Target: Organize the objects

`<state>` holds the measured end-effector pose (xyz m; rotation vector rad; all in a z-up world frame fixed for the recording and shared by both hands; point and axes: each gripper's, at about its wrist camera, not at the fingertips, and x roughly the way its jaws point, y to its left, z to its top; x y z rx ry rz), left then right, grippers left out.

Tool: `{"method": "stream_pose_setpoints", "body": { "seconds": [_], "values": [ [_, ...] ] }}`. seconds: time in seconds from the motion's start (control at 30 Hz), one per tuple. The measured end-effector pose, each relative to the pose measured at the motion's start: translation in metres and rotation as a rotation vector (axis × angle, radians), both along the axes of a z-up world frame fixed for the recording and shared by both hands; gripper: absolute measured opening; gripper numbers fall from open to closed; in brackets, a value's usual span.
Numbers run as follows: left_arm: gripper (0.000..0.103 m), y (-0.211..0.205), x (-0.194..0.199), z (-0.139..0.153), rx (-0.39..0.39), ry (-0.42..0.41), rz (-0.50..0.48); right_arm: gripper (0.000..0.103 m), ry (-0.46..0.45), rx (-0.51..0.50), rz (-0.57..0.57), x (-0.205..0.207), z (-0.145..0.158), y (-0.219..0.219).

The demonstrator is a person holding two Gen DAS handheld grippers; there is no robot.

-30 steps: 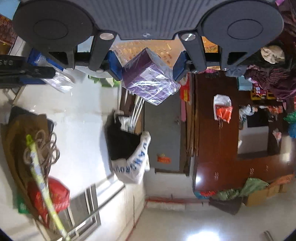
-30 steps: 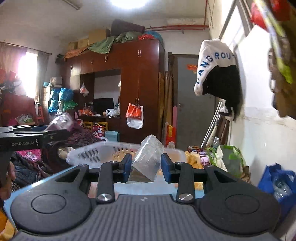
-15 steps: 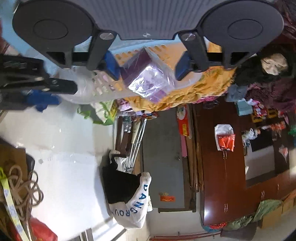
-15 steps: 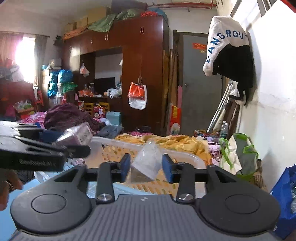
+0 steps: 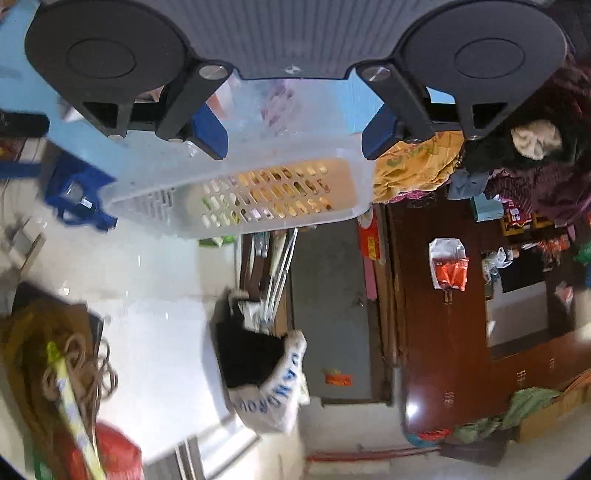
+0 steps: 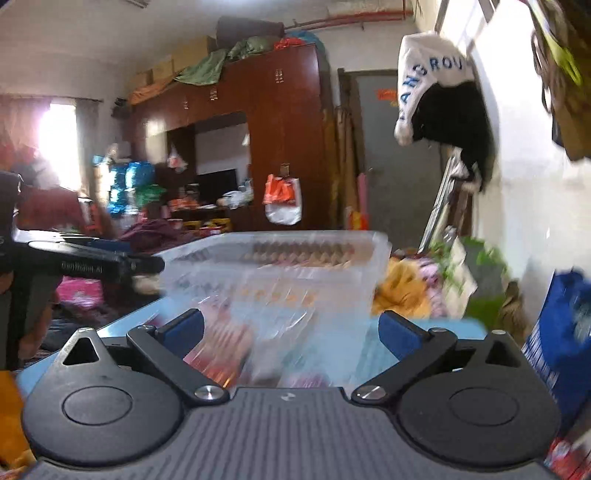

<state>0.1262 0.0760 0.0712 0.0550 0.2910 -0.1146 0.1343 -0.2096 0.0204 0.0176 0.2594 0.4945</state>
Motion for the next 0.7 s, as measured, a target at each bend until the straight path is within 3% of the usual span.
{"method": "stream_pose_setpoints", "body": {
  "seconds": [0.13,0.27,0.4,0.7],
  "values": [
    [0.083,0.006,-0.046,-0.022,-0.019,-0.043,0.021,0.103,-0.033,0.022,0.014,-0.037,-0.019,-0.010],
    [0.083,0.010,-0.076,-0.049,-0.048,-0.051,0.040,0.101,-0.017,0.021,0.063,-0.048,-0.043,-0.007],
    [0.083,0.006,-0.093,-0.069,-0.034,-0.046,0.023,0.087,-0.016,-0.008,0.083,-0.054,-0.048,0.000],
    [0.083,0.005,-0.107,-0.089,-0.025,-0.043,0.034,0.074,-0.020,-0.021,0.100,-0.058,-0.066,0.017]
  ]
}}
